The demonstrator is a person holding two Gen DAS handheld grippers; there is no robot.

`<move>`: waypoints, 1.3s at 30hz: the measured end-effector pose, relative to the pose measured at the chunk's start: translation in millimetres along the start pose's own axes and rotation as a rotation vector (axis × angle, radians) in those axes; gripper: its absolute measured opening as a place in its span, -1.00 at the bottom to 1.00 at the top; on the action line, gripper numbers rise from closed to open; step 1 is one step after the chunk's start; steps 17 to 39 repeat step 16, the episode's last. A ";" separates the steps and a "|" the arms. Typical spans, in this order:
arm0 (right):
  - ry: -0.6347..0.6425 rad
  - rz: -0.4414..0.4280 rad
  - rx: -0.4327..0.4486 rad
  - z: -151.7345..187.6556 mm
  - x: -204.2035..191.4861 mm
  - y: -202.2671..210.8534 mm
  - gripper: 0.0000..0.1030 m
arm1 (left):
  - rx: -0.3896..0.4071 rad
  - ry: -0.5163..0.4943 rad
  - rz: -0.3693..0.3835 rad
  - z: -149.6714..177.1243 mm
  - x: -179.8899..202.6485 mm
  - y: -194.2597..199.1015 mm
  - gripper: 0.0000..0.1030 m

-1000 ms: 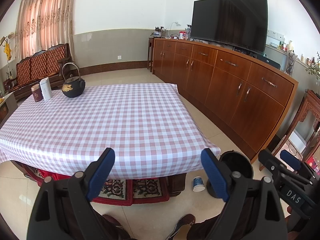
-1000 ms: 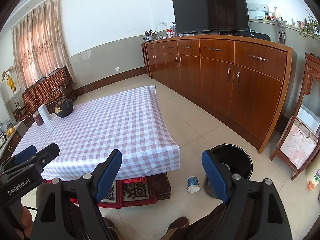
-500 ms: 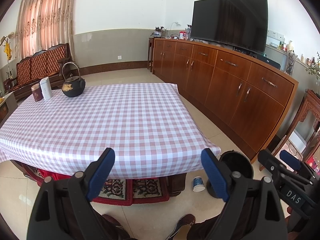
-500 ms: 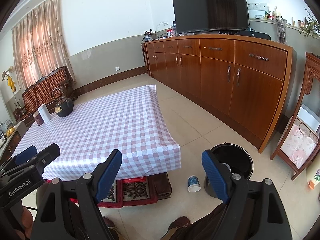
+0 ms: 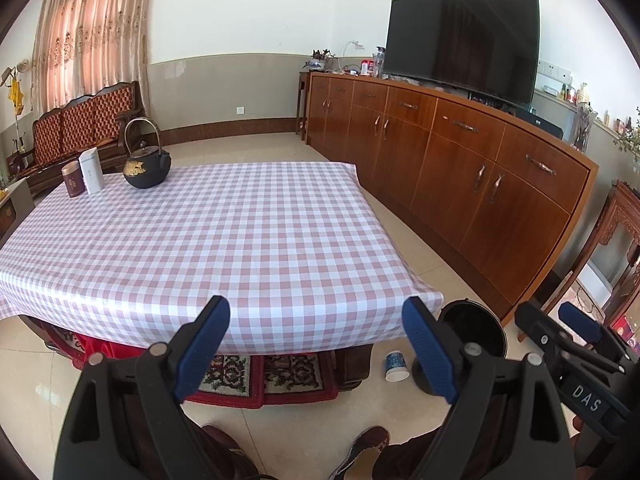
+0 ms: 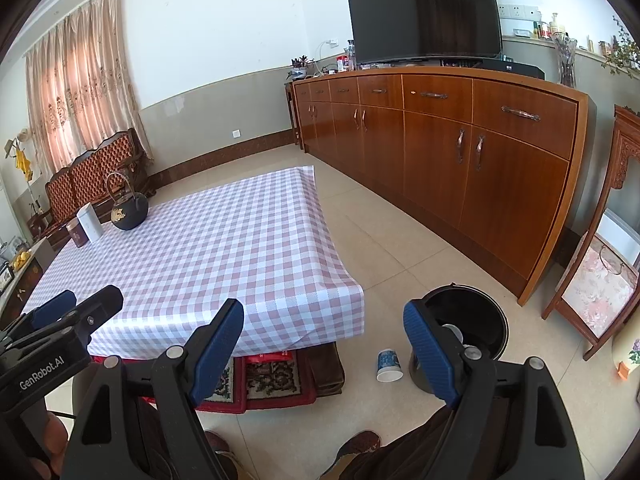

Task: Collect trash

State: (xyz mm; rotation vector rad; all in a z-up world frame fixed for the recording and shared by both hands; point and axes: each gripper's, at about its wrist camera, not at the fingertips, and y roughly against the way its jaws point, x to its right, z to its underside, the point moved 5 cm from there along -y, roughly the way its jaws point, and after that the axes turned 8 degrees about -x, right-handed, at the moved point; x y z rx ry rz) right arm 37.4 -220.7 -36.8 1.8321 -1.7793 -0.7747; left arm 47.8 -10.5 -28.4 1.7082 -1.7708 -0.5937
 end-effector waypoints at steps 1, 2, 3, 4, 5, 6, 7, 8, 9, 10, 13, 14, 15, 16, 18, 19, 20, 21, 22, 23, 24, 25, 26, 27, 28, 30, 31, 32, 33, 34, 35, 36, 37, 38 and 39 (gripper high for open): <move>0.001 0.000 -0.001 0.3 -0.3 -0.6 0.63 | -0.005 0.002 0.004 0.5 0.1 -1.1 0.73; 0.002 -0.001 -0.003 0.5 0.0 -1.0 0.63 | -0.012 0.006 0.009 0.8 -0.2 -2.4 0.73; 0.002 -0.001 -0.004 0.6 0.3 -1.5 0.63 | -0.018 0.009 0.014 1.3 0.2 -3.4 0.73; 0.002 -0.002 -0.005 0.9 0.0 -2.1 0.63 | -0.024 0.011 0.018 1.7 0.2 -4.6 0.73; 0.003 -0.002 -0.006 0.8 0.0 -2.3 0.63 | -0.026 0.011 0.021 1.9 0.2 -5.4 0.73; 0.003 -0.003 -0.007 1.0 -0.3 -2.8 0.63 | -0.027 0.010 0.020 2.1 0.2 -5.7 0.73; 0.004 -0.004 -0.008 1.3 -0.3 -2.9 0.63 | -0.026 0.009 0.020 2.1 0.8 -5.5 0.73; 0.004 -0.004 -0.009 1.6 -0.3 -3.2 0.63 | -0.020 0.005 0.026 2.0 1.3 -5.2 0.73; 0.004 -0.004 -0.009 1.9 -0.2 -3.4 0.63 | -0.007 -0.002 0.031 1.7 2.2 -3.9 0.73; 0.004 -0.004 -0.009 1.8 0.1 -3.3 0.63 | 0.007 -0.009 0.035 1.2 3.1 -2.4 0.73; 0.002 -0.004 -0.011 2.3 0.9 -4.3 0.63 | 0.045 -0.029 0.063 0.0 8.1 3.9 0.72; 0.001 -0.004 -0.013 2.6 1.4 -4.9 0.63 | 0.059 -0.038 0.060 -0.6 9.8 6.6 0.72; 0.000 -0.005 -0.015 2.9 2.0 -5.4 0.63 | 0.068 -0.047 0.051 -1.4 11.2 8.3 0.72; -0.001 -0.004 -0.016 3.1 2.5 -5.9 0.63 | 0.069 -0.056 0.043 -2.3 12.3 8.9 0.73; -0.001 -0.004 -0.016 3.1 2.5 -5.9 0.63 | 0.069 -0.056 0.043 -2.3 12.3 8.9 0.73; -0.001 -0.004 -0.016 3.1 2.5 -5.9 0.63 | 0.069 -0.056 0.043 -2.3 12.3 8.9 0.73; -0.001 -0.004 -0.016 3.1 2.5 -5.9 0.63 | 0.069 -0.056 0.043 -2.3 12.3 8.9 0.73; -0.001 -0.004 -0.016 3.1 2.5 -5.9 0.63 | 0.069 -0.056 0.043 -2.3 12.3 8.9 0.73; -0.001 -0.004 -0.016 3.1 2.5 -5.9 0.63 | 0.069 -0.056 0.043 -2.3 12.3 8.9 0.73; -0.001 -0.004 -0.016 3.1 2.5 -5.9 0.63 | 0.069 -0.056 0.043 -2.3 12.3 8.9 0.73; -0.001 -0.004 -0.016 3.1 2.5 -5.9 0.63 | 0.069 -0.056 0.043 -2.3 12.3 8.9 0.73; -0.001 -0.004 -0.016 3.1 2.5 -5.9 0.63 | 0.069 -0.056 0.043 -2.3 12.3 8.9 0.73; -0.001 -0.004 -0.016 3.1 2.5 -5.9 0.63 | 0.069 -0.056 0.043 -2.3 12.3 8.9 0.73; -0.001 -0.004 -0.016 3.1 2.5 -5.9 0.63 | 0.069 -0.056 0.043 -2.3 12.3 8.9 0.73; -0.001 -0.004 -0.016 3.1 2.5 -5.9 0.63 | 0.069 -0.056 0.043 -2.3 12.3 8.9 0.73; -0.001 -0.004 -0.016 3.1 2.5 -5.9 0.63 | 0.069 -0.056 0.043 -2.3 12.3 8.9 0.73; -0.001 -0.004 -0.016 3.1 2.5 -5.9 0.63 | 0.069 -0.056 0.043 -2.3 12.3 8.9 0.73; -0.001 -0.004 -0.016 3.1 2.5 -5.9 0.63 | 0.069 -0.056 0.043 -2.3 12.3 8.9 0.73; -0.001 -0.004 -0.016 3.1 2.5 -5.9 0.63 | 0.069 -0.056 0.043 -2.3 12.3 8.9 0.73; -0.001 -0.004 -0.016 3.1 2.5 -5.9 0.63 | 0.069 -0.056 0.043 -2.3 12.3 8.9 0.73; -0.001 -0.004 -0.016 3.1 2.5 -5.9 0.63 | 0.069 -0.056 0.043 -2.3 12.3 8.9 0.73; -0.001 -0.004 -0.016 3.1 2.5 -5.9 0.63 | 0.069 -0.056 0.043 -2.3 12.3 8.9 0.73; -0.001 -0.004 -0.016 3.1 2.5 -5.9 0.63 | 0.069 -0.056 0.043 -2.3 12.3 8.9 0.73; -0.001 -0.004 -0.016 3.1 2.5 -5.9 0.63 | 0.069 -0.056 0.043 -2.3 12.3 8.9 0.73; -0.001 -0.004 -0.016 3.1 2.5 -5.9 0.63 | 0.069 -0.056 0.043 -2.3 12.3 8.9 0.73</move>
